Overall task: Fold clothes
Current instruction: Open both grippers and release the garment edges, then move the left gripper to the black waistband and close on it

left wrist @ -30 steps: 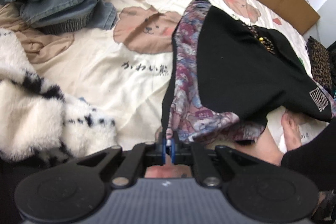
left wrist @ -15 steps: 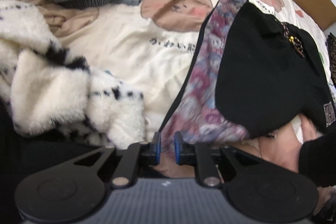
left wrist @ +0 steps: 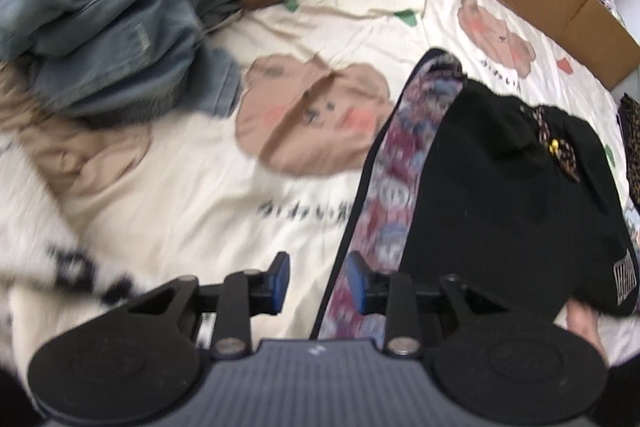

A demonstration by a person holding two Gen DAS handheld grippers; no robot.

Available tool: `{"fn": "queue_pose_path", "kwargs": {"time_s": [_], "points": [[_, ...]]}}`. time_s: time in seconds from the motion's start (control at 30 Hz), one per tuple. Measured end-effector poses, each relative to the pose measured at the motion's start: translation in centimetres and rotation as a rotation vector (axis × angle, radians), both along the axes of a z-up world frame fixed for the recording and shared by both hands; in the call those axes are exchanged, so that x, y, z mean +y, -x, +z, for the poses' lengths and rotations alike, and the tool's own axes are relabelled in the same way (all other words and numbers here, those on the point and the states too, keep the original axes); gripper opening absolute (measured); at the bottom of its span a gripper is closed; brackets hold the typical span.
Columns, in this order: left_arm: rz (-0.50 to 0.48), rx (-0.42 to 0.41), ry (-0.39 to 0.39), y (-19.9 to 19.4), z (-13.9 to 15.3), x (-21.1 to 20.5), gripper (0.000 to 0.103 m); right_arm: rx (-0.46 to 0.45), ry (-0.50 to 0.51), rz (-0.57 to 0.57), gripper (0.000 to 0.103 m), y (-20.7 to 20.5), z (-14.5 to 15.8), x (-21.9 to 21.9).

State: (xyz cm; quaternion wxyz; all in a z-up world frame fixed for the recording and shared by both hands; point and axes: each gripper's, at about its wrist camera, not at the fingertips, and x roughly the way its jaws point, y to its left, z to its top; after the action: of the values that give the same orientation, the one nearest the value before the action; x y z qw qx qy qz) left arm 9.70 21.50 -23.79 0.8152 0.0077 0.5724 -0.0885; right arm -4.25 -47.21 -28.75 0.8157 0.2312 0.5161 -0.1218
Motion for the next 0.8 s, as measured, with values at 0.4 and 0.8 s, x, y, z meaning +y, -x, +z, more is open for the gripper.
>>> {"fn": "queue_pose_path", "kwargs": {"time_s": [0.4, 0.8], "points": [[-0.069, -0.069, 0.021, -8.5, -1.7, -6.5, 0.044, -0.068, -0.037, 0.076, 0.030, -8.2, -2.4, 2.0], [-0.178, -0.204, 0.039, -15.7, -2.9, -13.6, 0.047, -0.112, -0.051, 0.168, 0.030, -14.9, -4.9, 4.6]]}}
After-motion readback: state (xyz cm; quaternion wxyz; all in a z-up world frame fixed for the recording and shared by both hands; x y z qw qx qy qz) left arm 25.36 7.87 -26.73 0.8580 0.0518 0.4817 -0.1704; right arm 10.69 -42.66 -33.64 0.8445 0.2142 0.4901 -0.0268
